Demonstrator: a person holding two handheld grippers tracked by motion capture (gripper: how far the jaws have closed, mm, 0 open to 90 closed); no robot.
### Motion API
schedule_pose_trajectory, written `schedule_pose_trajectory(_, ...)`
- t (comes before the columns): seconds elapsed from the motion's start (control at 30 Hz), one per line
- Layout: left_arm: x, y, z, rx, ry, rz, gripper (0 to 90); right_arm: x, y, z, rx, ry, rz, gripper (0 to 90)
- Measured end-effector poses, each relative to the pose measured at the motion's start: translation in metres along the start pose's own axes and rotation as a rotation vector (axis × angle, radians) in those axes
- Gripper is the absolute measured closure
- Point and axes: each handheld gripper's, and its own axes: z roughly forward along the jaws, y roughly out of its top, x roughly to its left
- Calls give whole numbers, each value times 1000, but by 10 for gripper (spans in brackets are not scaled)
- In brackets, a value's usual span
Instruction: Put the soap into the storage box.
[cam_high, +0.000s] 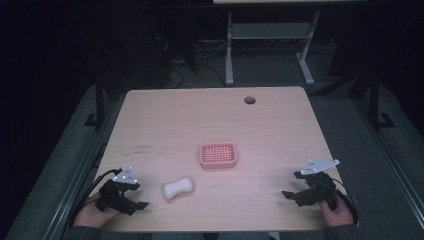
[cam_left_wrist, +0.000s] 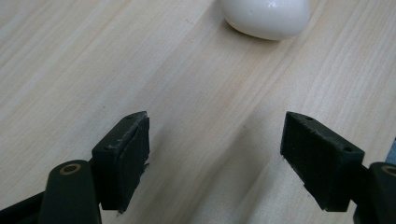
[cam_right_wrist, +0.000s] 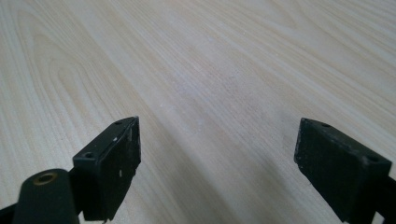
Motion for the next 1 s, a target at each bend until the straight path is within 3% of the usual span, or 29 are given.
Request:
schedule_pose_trajectory(0.5,-8,14,3,-12,5,43,236,0,0,-1,-4,4,-13,143)
schedule_pose_trajectory(1.0,-17,28,10,16,8,98,236,2,2,1,10,7,-21,143)
